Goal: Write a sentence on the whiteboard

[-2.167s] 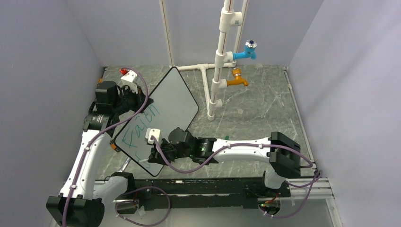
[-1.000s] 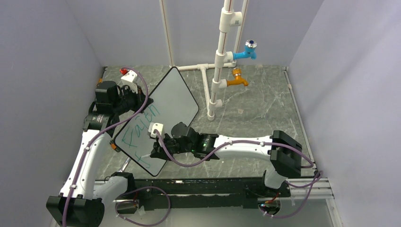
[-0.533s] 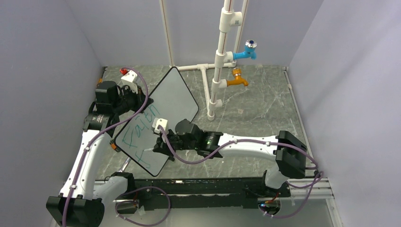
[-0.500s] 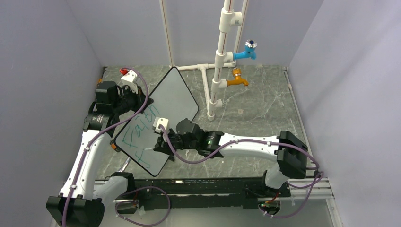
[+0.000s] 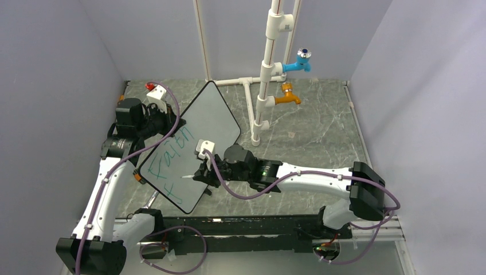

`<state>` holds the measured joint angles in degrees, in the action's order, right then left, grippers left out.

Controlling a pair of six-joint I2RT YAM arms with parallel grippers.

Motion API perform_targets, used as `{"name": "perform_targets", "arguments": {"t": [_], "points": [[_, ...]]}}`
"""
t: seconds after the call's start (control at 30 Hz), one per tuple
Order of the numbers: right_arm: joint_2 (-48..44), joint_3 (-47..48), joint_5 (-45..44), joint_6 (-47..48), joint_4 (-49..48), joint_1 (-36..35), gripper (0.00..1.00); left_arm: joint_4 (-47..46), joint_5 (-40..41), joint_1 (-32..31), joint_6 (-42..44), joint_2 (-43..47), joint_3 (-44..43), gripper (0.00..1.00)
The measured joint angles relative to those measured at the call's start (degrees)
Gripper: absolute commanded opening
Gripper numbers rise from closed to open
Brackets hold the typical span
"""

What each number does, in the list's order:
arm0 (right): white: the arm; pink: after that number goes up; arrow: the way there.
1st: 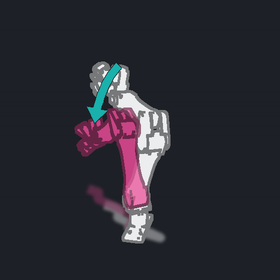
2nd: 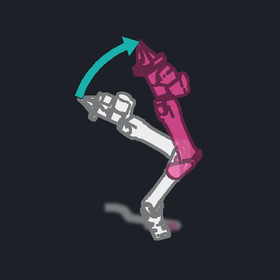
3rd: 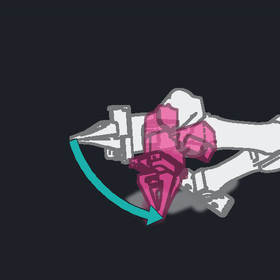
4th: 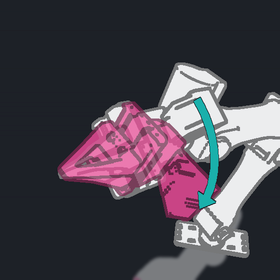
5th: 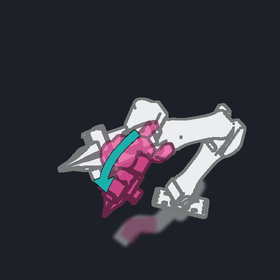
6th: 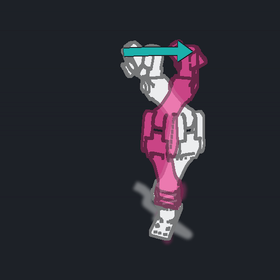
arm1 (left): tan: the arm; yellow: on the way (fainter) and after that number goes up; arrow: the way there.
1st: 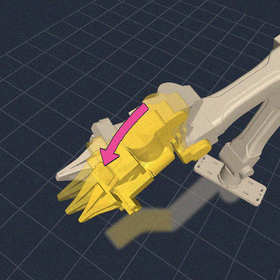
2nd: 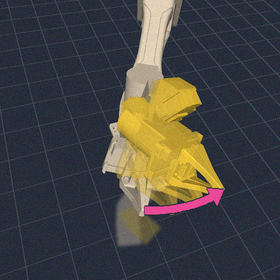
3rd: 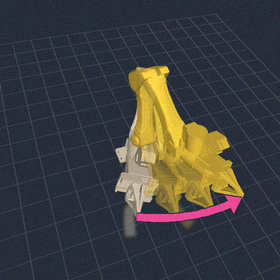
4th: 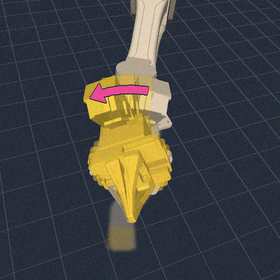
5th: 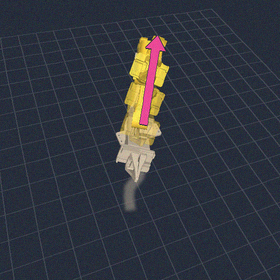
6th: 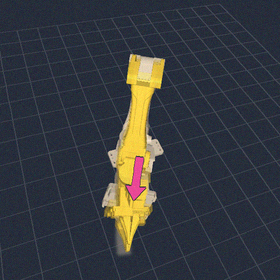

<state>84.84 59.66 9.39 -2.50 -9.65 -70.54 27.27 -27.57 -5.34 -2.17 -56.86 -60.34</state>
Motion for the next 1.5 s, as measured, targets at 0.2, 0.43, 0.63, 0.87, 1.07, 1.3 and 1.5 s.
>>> {"name": "perform_targets", "arguments": {"t": [0.2, 0.43, 0.63, 0.87, 1.07, 1.3, 1.5], "points": [[0.15, -0.39, -0.13, -0.04, -0.11, 0.0, 0.0, 0.0, 0.0, 0.0, 0.0, 0.02, 0.0, 0.0], [0.55, -0.39, -0.11, -0.07, -0.68, 0.0, 0.0, 0.0, 0.0, 0.0, 0.0, 0.02, 0.0, 0.0], [1.22, -0.39, 0.11, -0.13, -1.14, 0.0, 0.0, 0.0, 0.0, 0.0, 0.0, 0.02, 0.0, 0.0], [2.27, -0.33, 0.2, -0.52, -1.36, 0.0, 0.0, 0.0, 0.0, 0.0, -0.02, 0.02, 0.0, 0.0], [2.91, 0.2, 0.7, -0.72, -1.62, -0.02, 0.0, 0.0, 0.0, 0.0, -0.02, 0.02, 0.0, 0.0], [3.58, 0.74, 1.99, -0.94, -2.4, -0.33, 0.0, 0.02, 0.0, 0.0, -0.02, 0.02, 0.0, 0.0], [3.58, 0.74, 3.67, -0.94, -3.15, -1.2, 0.0, 0.0, 0.0, 0.0, -0.02, 0.02, 0.0, 0.0]]}}
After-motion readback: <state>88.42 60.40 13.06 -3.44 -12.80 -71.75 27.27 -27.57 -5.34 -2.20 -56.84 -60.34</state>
